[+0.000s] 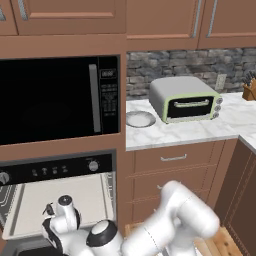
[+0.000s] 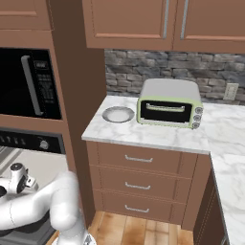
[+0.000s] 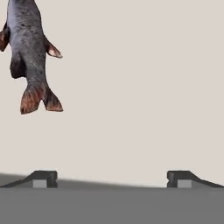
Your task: Take the fish from the oven and place it on the plate on the counter.
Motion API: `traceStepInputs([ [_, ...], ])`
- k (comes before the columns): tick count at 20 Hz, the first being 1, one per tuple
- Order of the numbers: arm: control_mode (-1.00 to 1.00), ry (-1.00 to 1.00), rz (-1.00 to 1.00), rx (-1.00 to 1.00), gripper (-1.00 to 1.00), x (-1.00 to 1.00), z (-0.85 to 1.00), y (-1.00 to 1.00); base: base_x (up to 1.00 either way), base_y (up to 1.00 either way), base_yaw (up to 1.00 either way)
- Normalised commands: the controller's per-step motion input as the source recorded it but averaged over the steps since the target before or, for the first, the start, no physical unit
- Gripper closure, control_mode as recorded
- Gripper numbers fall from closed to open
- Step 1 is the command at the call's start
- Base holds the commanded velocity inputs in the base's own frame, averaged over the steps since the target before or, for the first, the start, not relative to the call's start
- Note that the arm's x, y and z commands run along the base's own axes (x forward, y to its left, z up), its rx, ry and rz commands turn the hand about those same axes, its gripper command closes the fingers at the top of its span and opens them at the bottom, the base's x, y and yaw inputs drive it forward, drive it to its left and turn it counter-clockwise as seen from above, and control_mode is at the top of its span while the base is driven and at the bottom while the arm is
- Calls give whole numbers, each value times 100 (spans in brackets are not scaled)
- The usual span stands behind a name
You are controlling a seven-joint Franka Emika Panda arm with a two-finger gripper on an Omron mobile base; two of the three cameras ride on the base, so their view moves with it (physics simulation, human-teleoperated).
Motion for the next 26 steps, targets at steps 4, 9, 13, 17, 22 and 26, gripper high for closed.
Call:
traceStepInputs([
  [4, -100, 3, 3, -1, -100, -100, -68, -2, 0, 0, 0],
  [9, -100, 7, 6, 0, -100, -100, -58, -9, 0, 0, 0],
  [13, -100, 6, 7, 0, -100, -100, -63, -7, 0, 0, 0],
  [17, -100, 0, 5, 0, -100, -88, -27, -2, 0, 0, 0],
  [22, -100, -4, 3, 0, -100, -14, 48, 0, 0, 0, 0],
  [26, -100, 8, 6, 0, -100, -1, 84, 0, 0, 0, 0],
])
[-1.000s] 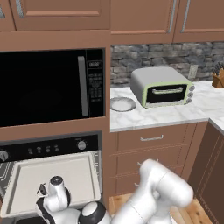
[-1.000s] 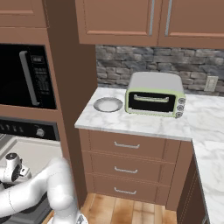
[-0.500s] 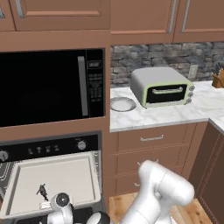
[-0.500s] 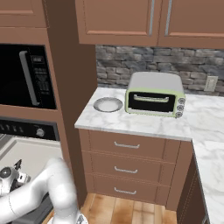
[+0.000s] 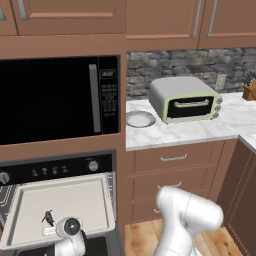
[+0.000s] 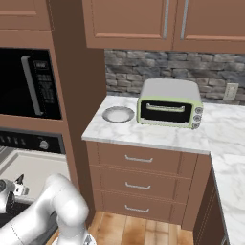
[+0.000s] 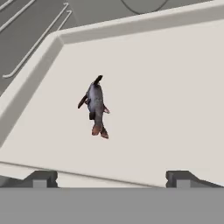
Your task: Take the fish from the oven and place it on the plate on the counter.
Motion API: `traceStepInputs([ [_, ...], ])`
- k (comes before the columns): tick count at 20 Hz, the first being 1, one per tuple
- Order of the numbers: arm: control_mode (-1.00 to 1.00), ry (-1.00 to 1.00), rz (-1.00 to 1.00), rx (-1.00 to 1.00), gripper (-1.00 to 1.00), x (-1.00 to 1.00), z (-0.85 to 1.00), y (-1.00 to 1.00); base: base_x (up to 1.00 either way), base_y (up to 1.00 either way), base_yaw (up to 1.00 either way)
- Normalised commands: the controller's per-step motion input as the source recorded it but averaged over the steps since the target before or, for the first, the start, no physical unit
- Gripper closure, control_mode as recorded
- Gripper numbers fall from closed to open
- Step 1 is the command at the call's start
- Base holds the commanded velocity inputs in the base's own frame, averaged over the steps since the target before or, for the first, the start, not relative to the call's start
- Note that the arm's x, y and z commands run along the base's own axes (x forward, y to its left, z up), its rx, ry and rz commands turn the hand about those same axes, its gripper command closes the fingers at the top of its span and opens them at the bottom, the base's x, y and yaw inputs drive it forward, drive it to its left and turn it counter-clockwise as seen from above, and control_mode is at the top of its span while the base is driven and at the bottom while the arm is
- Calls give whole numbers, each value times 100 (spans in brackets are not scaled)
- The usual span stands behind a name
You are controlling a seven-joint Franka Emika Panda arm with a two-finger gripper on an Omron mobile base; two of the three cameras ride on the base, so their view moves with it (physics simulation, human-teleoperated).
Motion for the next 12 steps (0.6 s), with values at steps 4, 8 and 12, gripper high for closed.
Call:
traceStepInputs([
  [4, -100, 40, 8, -7, -100, 0, 50, 3, 0, 0, 0],
  [8, -100, 36, 7, -15, -100, 0, 2, 4, 0, 0, 0],
  [12, -100, 0, 1, -2, -100, 4, -14, 0, 0, 0, 0],
])
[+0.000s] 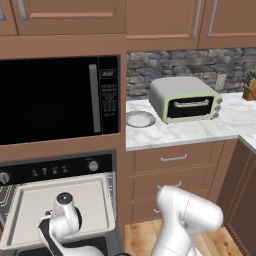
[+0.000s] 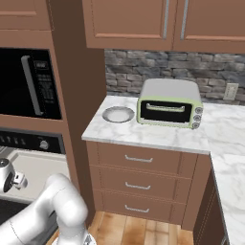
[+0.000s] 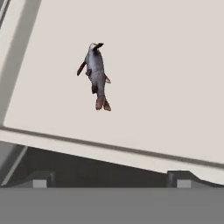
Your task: Take the fish from the oven and place it on the plate on the counter.
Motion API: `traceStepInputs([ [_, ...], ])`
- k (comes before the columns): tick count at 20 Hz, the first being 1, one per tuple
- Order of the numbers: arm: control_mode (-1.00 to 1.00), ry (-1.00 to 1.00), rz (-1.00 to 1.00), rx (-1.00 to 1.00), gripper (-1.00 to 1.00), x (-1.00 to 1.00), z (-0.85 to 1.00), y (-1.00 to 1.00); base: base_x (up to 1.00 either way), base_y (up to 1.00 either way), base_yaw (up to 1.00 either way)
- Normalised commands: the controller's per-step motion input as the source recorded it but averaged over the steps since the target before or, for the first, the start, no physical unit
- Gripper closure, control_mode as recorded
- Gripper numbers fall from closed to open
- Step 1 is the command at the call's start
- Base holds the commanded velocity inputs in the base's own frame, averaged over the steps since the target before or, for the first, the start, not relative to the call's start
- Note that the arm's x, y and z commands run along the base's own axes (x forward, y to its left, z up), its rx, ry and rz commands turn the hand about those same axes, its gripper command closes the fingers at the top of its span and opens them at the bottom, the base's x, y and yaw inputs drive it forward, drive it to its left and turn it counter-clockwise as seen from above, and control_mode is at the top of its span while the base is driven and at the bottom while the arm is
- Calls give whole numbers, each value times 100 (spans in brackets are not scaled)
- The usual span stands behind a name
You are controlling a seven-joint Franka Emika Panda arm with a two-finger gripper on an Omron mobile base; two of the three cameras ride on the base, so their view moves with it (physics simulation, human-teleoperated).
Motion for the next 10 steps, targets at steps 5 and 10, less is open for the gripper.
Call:
traceStepInputs([
  [5, -100, 0, 3, -5, -100, 14, -1, 7, 0, 0, 0],
  [10, -100, 0, 3, -6, -100, 15, -18, 13, 0, 0, 0],
])
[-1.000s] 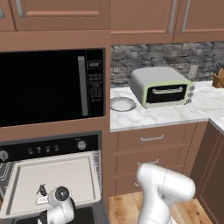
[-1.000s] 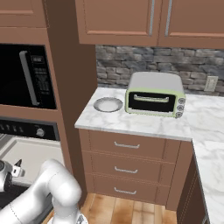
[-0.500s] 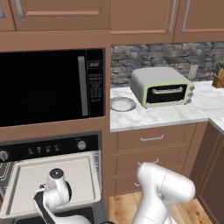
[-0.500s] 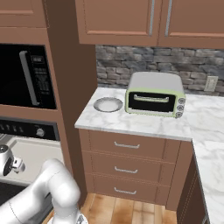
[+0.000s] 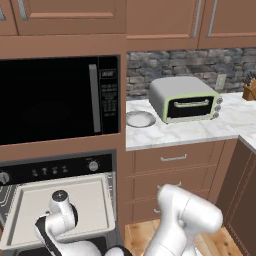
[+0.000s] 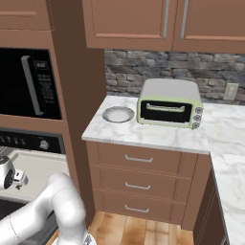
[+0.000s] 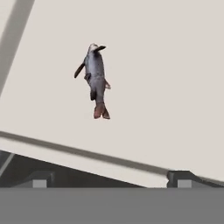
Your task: Take the fish from the oven and place it on the plate on the counter.
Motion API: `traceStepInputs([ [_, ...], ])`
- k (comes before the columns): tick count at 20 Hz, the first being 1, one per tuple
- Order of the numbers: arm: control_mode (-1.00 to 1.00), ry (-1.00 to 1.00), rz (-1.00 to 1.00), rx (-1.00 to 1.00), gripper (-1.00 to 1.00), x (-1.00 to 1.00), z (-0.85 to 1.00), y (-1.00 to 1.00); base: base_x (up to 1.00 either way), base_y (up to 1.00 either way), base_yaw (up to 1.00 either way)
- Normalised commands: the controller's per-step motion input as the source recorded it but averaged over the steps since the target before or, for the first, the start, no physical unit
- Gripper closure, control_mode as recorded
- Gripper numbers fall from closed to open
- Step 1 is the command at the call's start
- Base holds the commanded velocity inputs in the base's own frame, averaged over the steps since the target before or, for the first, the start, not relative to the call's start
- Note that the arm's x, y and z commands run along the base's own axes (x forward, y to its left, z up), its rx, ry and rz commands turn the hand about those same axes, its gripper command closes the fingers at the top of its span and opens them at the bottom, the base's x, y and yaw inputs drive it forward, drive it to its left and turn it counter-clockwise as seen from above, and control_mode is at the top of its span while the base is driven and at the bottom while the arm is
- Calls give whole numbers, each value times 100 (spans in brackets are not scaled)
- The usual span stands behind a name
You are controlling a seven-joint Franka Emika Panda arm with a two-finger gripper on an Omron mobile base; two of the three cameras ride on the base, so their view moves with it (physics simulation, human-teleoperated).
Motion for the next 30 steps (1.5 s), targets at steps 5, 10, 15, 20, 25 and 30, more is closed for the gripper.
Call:
traceStepInputs([
  [5, -100, 0, 3, -5, -100, 23, -42, 29, 0, 0, 0],
  [10, -100, 0, 2, -3, -100, 27, -35, 31, 0, 0, 0],
  [15, -100, 0, 0, 0, -100, 49, -14, 13, 0, 0, 0],
  [20, -100, 0, 0, 0, -100, 29, -17, -2, 0, 0, 0],
  [25, -100, 0, 0, 0, -100, 2, -55, 0, 0, 0, 0],
  [30, -100, 0, 0, 0, -100, 0, -55, 0, 0, 0, 0],
])
